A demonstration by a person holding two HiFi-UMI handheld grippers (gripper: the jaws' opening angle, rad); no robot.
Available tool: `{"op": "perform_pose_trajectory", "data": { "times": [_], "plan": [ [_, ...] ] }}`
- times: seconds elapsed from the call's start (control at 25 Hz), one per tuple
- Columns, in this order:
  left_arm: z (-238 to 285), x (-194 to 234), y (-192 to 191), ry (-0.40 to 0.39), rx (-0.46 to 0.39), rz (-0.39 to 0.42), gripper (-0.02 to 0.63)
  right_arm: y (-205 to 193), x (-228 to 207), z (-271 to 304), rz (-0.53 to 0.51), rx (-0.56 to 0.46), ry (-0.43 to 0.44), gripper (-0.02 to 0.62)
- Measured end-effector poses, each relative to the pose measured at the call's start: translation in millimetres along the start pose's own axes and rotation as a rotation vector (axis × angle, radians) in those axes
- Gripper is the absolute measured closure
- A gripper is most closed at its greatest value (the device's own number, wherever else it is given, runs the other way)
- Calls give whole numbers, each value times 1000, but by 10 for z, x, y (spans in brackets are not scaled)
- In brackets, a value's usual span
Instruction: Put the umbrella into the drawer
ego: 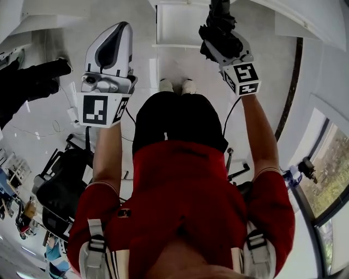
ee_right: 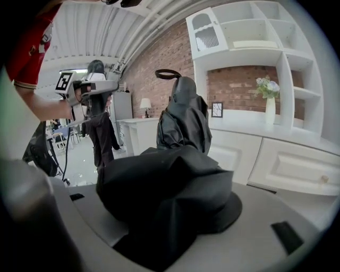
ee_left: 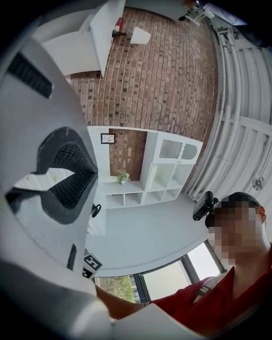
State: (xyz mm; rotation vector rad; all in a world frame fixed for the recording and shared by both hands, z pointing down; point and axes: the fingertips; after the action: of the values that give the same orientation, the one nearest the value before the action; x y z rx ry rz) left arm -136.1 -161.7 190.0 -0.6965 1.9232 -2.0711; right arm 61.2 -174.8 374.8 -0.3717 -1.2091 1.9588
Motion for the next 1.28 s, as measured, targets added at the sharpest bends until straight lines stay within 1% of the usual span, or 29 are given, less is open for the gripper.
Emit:
{"op": "perform_pose_trajectory", "data": {
  "times": [0.32, 0.52, 0.72, 0.92, 1.16, 1.28],
  "plan": [
    [153, 389, -801, 18, 30, -16, 600, -841, -35, 861, -73, 74, 52, 334],
    [269, 522, -1272, 19, 28, -22, 600, -1324, -45, 1284, -106, 109, 79, 334],
    [387, 594, -1650, 20, 7, -8, 600, -1758, -15, 1586, -168, 138, 122, 334],
    [477, 672, -1961, 19, -18, 7, 600, -2098, 51, 1777, -210, 165, 176, 334],
    [557, 828, -2338, 20, -49, 13, 600, -2512, 62, 2018, -316, 218, 229, 334],
    [600, 929, -2532, 21, -67, 18, 600, -2705, 90, 2166, -327, 244, 259, 334]
  ]
}}
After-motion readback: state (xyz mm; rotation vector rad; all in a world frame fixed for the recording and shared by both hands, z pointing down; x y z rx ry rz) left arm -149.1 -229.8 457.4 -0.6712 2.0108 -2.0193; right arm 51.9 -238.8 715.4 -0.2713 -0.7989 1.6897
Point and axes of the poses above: the fingertips, and each gripper's own axes: z forward along the fingers, x to its left, y out of its top, and after that the axes turned 11 degrees about -z, right-handed
